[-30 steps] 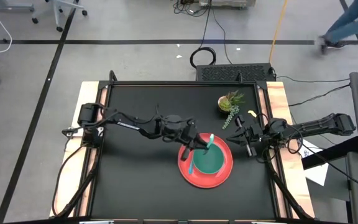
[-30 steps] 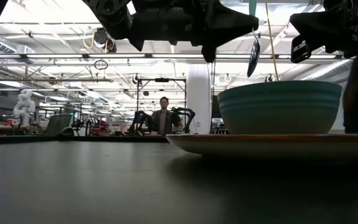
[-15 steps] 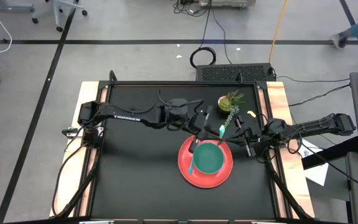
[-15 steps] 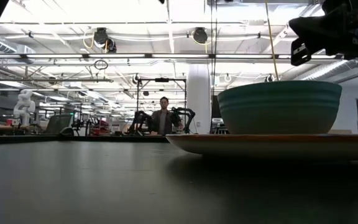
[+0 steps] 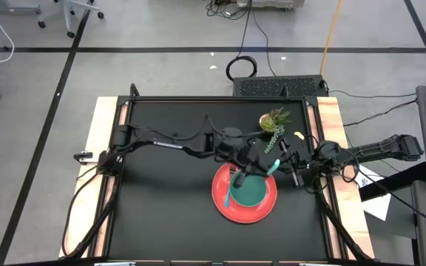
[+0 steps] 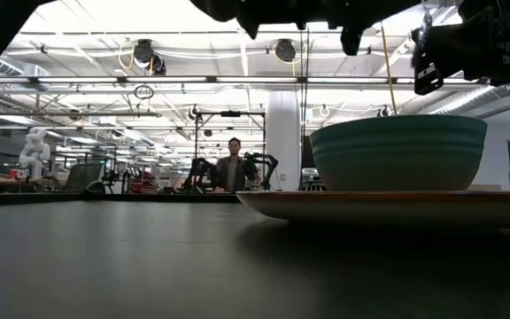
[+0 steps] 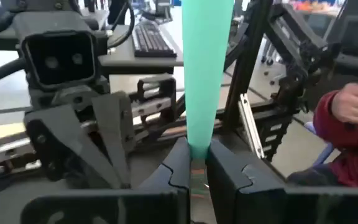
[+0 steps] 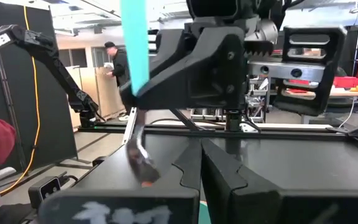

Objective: Set table place
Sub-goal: Put the blue spoon into the green bowl

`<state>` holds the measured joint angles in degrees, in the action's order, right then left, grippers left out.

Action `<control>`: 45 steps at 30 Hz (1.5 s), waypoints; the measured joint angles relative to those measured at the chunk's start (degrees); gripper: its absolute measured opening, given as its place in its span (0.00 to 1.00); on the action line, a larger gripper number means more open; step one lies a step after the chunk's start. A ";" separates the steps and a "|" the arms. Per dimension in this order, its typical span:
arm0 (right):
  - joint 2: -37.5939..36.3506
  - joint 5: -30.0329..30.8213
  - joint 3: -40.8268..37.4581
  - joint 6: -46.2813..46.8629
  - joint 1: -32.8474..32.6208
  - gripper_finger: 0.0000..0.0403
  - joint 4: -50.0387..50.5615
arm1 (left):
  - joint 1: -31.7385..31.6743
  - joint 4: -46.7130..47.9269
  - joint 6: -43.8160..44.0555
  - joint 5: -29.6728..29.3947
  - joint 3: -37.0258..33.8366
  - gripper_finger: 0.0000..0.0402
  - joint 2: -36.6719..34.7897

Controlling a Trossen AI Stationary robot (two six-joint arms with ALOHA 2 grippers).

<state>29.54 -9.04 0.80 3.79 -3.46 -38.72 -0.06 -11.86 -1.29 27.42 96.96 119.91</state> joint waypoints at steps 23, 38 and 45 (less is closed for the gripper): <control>-0.01 -0.02 0.00 0.00 0.00 0.00 0.44 | 3.64 9.23 -2.08 -9.52 0.14 0.07 5.92; -0.02 -0.02 0.01 0.00 0.00 0.00 0.42 | 5.12 15.99 -5.30 -16.76 0.09 0.07 6.89; -0.01 -0.01 0.00 0.01 0.00 0.00 0.39 | 6.27 19.20 -8.41 -17.61 0.09 0.07 6.89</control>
<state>29.53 -9.05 0.80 3.81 -3.46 -38.33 6.21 7.34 -9.70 9.81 97.06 126.80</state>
